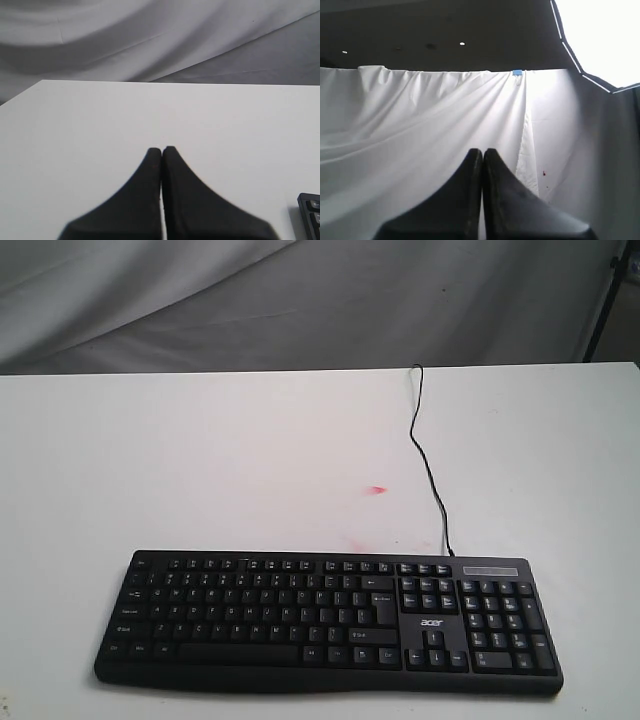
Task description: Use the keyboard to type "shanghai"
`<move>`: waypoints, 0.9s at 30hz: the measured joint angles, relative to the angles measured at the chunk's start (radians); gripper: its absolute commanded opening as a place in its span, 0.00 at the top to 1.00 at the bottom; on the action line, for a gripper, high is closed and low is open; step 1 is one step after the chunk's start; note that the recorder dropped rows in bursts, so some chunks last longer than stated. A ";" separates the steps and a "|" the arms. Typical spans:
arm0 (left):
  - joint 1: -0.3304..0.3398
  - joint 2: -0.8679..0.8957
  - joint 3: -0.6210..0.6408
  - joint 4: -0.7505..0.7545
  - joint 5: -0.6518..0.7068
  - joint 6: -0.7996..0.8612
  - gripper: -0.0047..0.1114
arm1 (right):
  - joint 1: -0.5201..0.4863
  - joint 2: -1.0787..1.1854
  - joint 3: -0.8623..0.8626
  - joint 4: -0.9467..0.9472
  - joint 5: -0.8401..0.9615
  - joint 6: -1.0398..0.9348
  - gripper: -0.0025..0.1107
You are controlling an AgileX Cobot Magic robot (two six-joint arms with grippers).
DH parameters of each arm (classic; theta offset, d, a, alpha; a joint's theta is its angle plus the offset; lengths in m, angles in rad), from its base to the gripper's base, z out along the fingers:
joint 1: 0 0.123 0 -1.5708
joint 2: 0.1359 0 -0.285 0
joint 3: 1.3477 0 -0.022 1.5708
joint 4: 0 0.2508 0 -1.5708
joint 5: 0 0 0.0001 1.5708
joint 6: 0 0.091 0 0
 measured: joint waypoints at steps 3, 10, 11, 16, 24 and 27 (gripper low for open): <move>0.000 0.000 0.000 0.000 0.000 0.000 0.95 | 0.000 0.000 0.000 0.000 -0.047 0.029 0.98; 0.000 0.000 0.000 0.000 0.000 0.000 0.95 | 0.000 0.000 0.000 0.000 -0.106 0.232 0.98; 0.000 0.000 0.000 0.000 0.000 0.000 0.95 | 0.000 0.000 0.000 0.000 -0.115 0.250 0.98; 0.000 0.000 0.000 0.000 0.000 0.000 0.95 | 0.000 0.000 -0.005 -0.039 -0.116 0.329 0.98; 0.000 0.000 0.000 0.000 0.000 0.000 0.95 | 0.000 0.031 -0.158 -0.282 0.005 0.532 0.98; 0.000 0.000 0.000 0.000 0.000 0.000 0.95 | 0.000 0.102 -0.233 -0.309 0.049 0.591 0.98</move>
